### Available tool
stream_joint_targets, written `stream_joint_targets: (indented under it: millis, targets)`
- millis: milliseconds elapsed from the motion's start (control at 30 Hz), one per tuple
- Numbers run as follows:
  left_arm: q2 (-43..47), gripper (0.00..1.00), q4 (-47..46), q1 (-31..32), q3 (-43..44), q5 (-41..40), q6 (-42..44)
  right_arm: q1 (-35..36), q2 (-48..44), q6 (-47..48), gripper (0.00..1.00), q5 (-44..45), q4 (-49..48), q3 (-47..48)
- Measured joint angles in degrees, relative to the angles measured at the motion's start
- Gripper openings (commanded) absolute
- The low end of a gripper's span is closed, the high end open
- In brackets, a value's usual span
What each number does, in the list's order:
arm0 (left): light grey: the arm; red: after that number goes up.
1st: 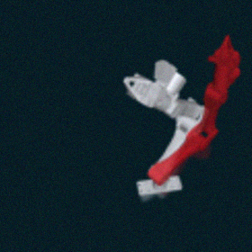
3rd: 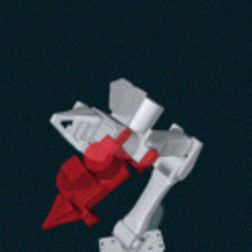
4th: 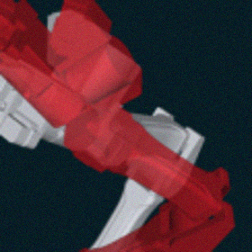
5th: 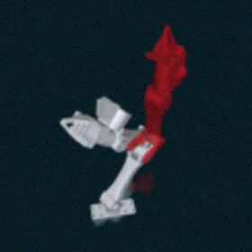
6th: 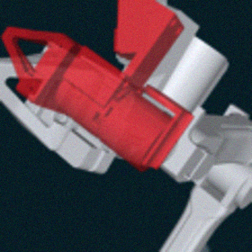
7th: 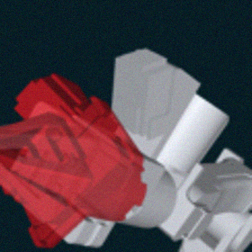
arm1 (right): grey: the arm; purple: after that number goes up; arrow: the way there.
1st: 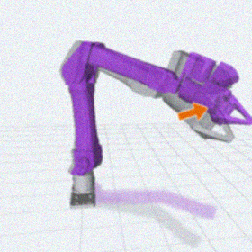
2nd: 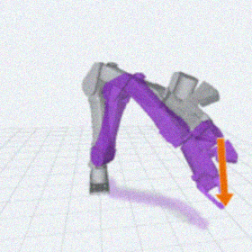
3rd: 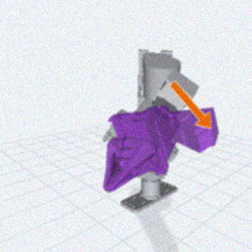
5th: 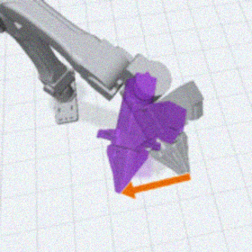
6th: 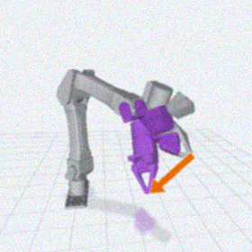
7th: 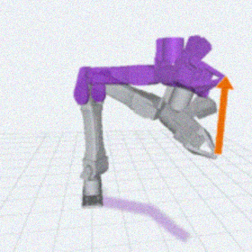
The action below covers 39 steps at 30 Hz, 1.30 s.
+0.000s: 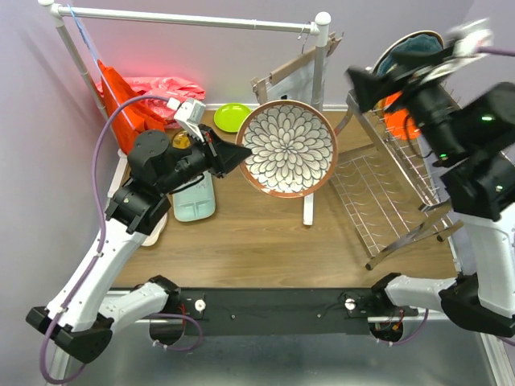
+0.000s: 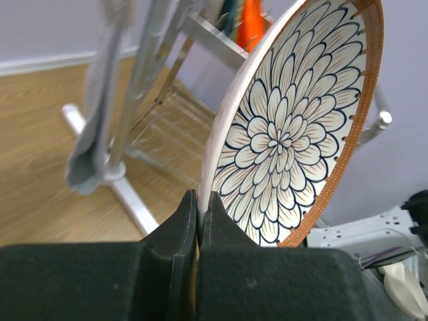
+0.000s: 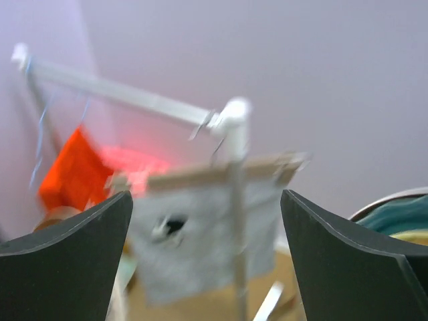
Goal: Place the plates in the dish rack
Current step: Pass the plate from the right arm to the left, then insert the plate into the dish rack
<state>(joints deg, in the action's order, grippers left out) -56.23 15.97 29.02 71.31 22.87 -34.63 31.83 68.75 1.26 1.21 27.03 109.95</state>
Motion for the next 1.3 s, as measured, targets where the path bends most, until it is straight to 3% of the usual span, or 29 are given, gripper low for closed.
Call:
stream_joint_targets:
  millis: [100,300,567,867,1300]
  targets:
    - [-1.46,0.0,-0.13,5.27,4.92,-3.26,1.36,-1.2,2.16,3.17,1.0,8.35,-4.0,9.75]
    - [-10.6,0.0,-1.07,14.86,17.81,-10.93,5.22,-5.99,3.5,5.05,1.0,21.2,-10.27,17.09]
    - [-27.56,0.0,-4.31,22.34,35.04,-24.15,9.77,-14.1,4.79,4.61,1.0,33.75,-16.31,16.59]
    - [-52.17,0.0,-7.04,28.2,63.71,-35.89,16.04,-22.86,4.63,-0.98,1.0,42.88,-19.43,12.57]
    - [-64.41,0.0,-18.75,34.25,70.44,-47.58,28.17,-37.79,6.47,-4.26,1.0,49.59,-24.44,14.19]
